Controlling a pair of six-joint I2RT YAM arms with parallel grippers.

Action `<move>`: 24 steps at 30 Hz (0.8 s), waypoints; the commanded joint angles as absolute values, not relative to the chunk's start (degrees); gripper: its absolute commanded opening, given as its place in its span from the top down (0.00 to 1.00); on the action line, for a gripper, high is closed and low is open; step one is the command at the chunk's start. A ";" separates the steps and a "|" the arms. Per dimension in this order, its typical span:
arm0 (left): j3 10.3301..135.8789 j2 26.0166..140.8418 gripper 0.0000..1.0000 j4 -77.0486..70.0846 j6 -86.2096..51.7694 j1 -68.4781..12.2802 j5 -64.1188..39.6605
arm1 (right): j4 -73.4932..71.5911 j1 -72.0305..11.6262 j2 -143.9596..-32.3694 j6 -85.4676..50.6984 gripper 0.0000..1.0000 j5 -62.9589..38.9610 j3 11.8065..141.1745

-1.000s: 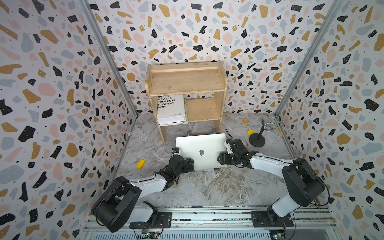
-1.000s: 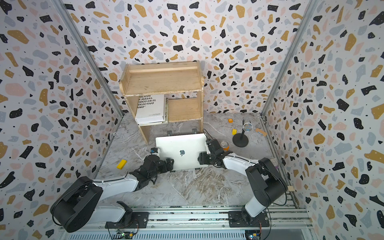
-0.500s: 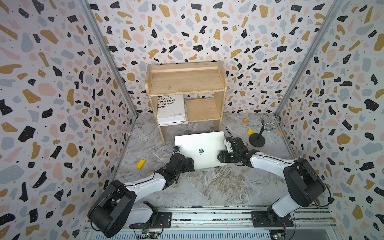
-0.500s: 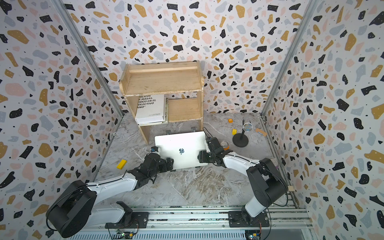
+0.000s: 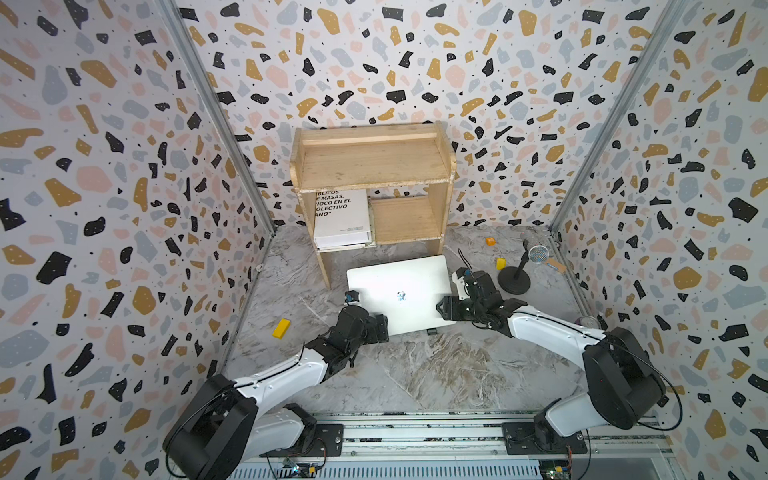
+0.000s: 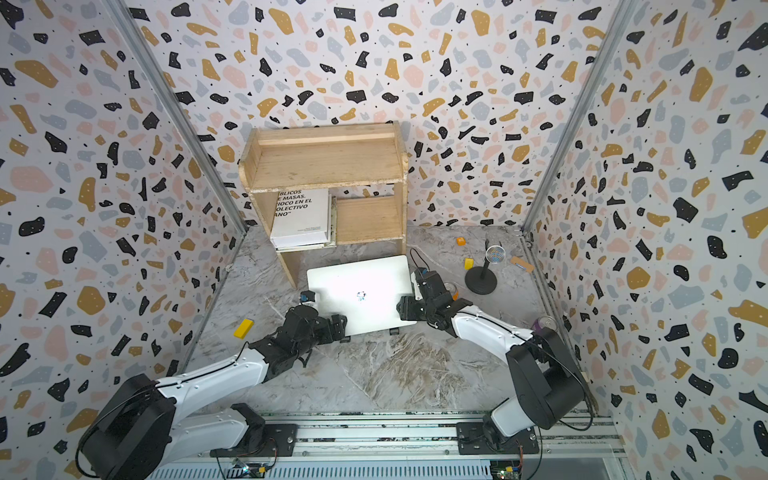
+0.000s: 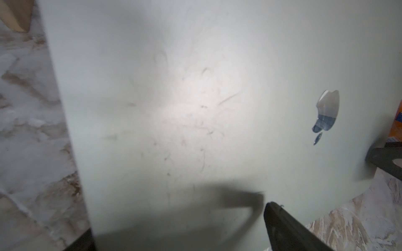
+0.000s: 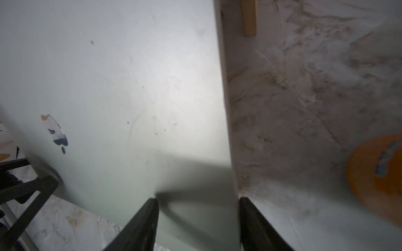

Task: Close the laptop lid and set it aside
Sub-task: Pick up the laptop from the computer stand.

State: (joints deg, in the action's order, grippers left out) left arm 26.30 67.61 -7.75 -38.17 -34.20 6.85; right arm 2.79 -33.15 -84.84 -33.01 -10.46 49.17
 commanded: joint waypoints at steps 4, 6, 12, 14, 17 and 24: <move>30.00 63.10 0.06 -18.69 -38.51 -36.48 1.98 | -5.21 -35.86 -79.97 -35.04 0.44 -19.76 50.36; 29.99 62.36 0.08 -18.51 -38.66 -36.56 1.99 | -5.51 -35.90 -79.32 -35.39 0.45 -20.02 49.91; 29.79 60.20 0.13 -18.00 -39.40 -36.51 1.95 | -6.57 -35.86 -77.99 -36.28 0.52 -20.45 48.18; 29.65 59.40 0.15 -18.02 -39.79 -36.52 2.00 | -6.80 -35.86 -77.68 -36.53 0.53 -20.68 47.85; 29.41 58.45 0.18 -17.84 -40.05 -36.47 1.94 | -7.02 -35.93 -77.25 -36.81 0.56 -20.83 47.49; 29.06 56.93 0.23 -17.33 -40.75 -36.54 1.71 | -8.00 -35.88 -75.76 -37.71 0.57 -20.93 46.45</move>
